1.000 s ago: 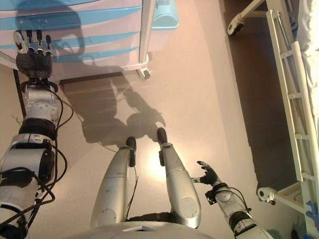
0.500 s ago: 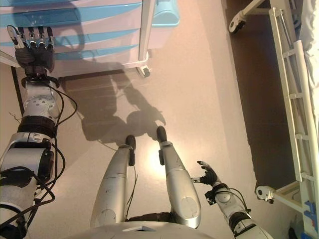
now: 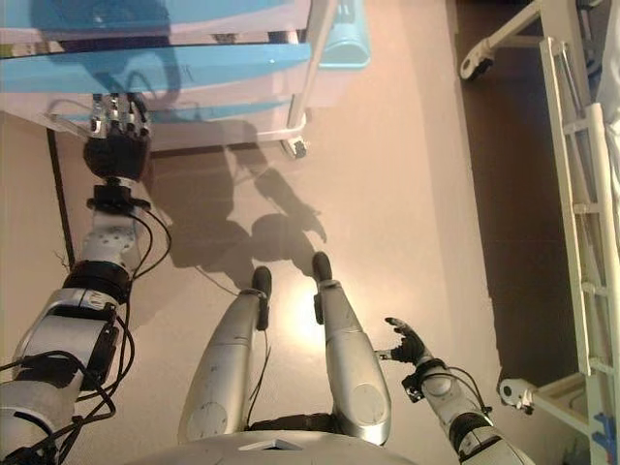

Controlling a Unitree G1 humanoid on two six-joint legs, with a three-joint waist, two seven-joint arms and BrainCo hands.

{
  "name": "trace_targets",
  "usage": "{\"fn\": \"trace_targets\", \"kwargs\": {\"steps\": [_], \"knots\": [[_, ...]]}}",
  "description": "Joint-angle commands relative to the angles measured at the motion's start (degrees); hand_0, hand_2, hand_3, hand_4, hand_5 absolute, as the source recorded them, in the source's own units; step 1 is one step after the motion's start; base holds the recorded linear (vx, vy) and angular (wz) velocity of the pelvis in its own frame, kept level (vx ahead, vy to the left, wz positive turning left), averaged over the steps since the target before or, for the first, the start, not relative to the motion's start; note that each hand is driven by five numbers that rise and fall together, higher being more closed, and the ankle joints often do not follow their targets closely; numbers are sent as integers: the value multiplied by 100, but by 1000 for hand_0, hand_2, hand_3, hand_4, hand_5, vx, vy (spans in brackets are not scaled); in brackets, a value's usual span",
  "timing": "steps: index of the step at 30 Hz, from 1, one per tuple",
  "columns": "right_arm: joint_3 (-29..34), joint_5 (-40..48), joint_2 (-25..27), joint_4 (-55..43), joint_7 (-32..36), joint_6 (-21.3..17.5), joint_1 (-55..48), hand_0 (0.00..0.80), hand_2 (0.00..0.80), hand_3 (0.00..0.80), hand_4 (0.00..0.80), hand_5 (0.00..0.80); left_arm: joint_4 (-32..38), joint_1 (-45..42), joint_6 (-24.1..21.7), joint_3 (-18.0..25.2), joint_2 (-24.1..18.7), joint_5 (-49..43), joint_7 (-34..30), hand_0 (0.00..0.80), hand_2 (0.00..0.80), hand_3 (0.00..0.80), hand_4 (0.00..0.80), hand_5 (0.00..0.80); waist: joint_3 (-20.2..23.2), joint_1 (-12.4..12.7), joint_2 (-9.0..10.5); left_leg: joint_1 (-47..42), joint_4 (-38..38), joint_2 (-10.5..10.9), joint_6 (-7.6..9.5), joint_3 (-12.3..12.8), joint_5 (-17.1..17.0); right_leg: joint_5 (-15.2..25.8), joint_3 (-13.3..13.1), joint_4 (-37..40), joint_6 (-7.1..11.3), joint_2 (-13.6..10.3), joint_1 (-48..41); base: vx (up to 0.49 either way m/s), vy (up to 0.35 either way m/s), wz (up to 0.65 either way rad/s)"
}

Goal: Open the drawer and pick up the medicine

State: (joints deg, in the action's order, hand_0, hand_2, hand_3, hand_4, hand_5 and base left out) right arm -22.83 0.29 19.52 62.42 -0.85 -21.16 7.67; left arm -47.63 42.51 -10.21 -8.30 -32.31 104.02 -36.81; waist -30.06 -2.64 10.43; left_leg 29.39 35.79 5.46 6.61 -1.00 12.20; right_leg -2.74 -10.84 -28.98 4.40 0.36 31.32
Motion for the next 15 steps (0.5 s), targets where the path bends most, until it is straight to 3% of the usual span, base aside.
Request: {"fn": "trace_targets", "kwargs": {"steps": [1,6,11,15], "knots": [[-345,-168,415,-215,70,51,50,0,0,0,0,0,3275,1889,-39,-670,-235,-958,-2697,800,800,800,800,800,291,-132,-187,-140,-644,336,11,-155,-85,99,382,813,-421,536,-549,-38,4,4],[-361,-265,432,-195,57,85,67,0,0,0,0,0,3184,1677,-69,-571,-153,-519,-2978,800,800,800,800,800,395,-98,-222,-360,-843,315,-56,-208,-143,40,428,910,-437,468,-730,-37,-7,-5],[-312,-393,426,-215,34,166,45,0,0,0,0,0,2791,932,118,-184,30,332,-3380,800,800,800,800,800,563,-8,-318,-625,-1098,302,-144,-298,-252,-14,524,1026,-456,350,-940,-52,-23,-1],[-86,-632,288,-205,-10,258,-67,0,0,0,0,0,2414,-622,566,458,753,898,-3897,800,800,800,800,800,720,165,-480,-917,-1290,328,-206,-486,-290,-141,709,1059,-479,222,-1182,-31,-27,5]]}}
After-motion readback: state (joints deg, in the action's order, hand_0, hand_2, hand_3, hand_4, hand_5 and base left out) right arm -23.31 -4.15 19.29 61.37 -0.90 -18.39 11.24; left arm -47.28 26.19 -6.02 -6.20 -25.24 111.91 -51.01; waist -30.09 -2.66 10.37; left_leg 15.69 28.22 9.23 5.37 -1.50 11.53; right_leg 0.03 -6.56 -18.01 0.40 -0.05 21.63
